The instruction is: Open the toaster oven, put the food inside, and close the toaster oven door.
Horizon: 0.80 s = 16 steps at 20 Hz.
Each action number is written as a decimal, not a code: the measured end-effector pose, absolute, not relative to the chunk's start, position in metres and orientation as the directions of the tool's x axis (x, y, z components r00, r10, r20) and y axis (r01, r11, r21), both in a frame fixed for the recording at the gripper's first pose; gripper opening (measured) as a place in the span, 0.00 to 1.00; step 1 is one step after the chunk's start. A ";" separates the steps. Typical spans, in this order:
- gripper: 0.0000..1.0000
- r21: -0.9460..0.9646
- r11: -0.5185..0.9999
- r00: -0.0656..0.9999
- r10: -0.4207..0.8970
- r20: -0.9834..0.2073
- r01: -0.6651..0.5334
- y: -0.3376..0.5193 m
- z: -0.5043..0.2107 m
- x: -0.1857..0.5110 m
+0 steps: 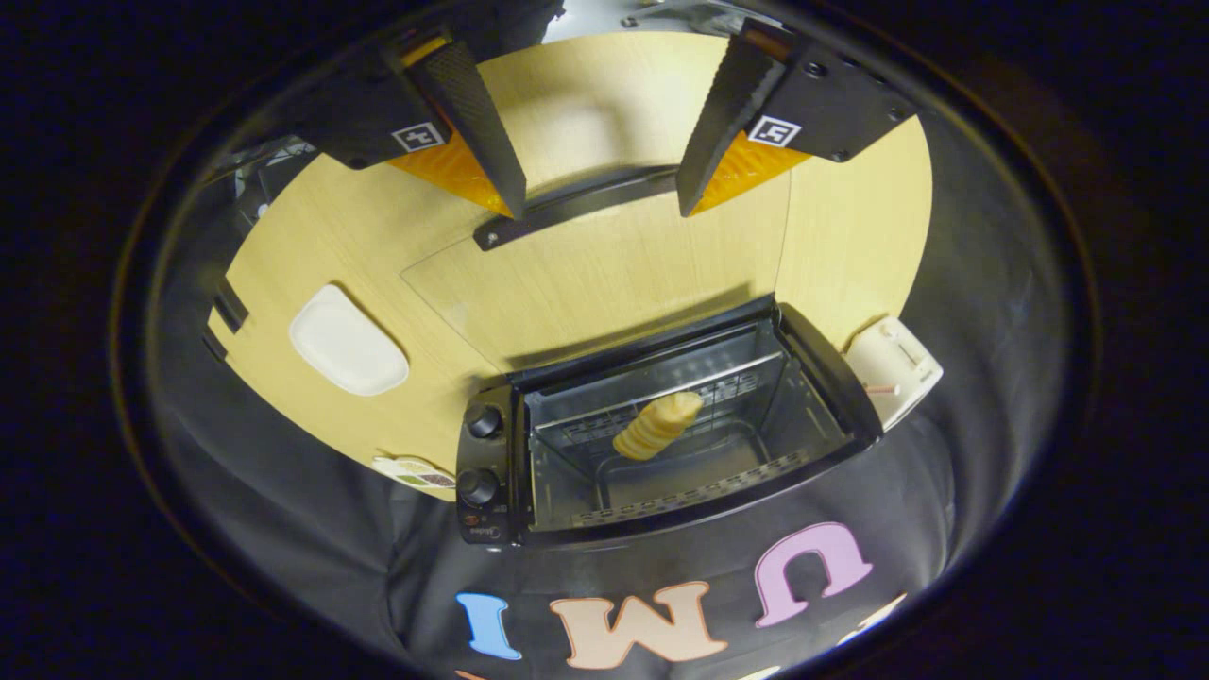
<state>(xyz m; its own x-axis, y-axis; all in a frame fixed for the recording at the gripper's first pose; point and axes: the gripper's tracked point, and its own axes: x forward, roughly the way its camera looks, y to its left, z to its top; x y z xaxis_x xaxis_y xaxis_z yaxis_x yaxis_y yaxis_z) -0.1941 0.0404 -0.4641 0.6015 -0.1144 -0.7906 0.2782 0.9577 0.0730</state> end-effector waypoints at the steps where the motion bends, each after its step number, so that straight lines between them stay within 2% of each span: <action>1: 1.00 0.064 0.961 0.594 -0.113 -0.797 0.269 0.041 -0.467 -0.198; 8: 1.00 0.003 0.990 0.548 -0.076 -0.833 0.142 0.045 -0.486 -0.220; 16: 1.00 -0.060 0.998 0.511 -0.049 -0.858 -0.005 0.047 -0.511 -0.208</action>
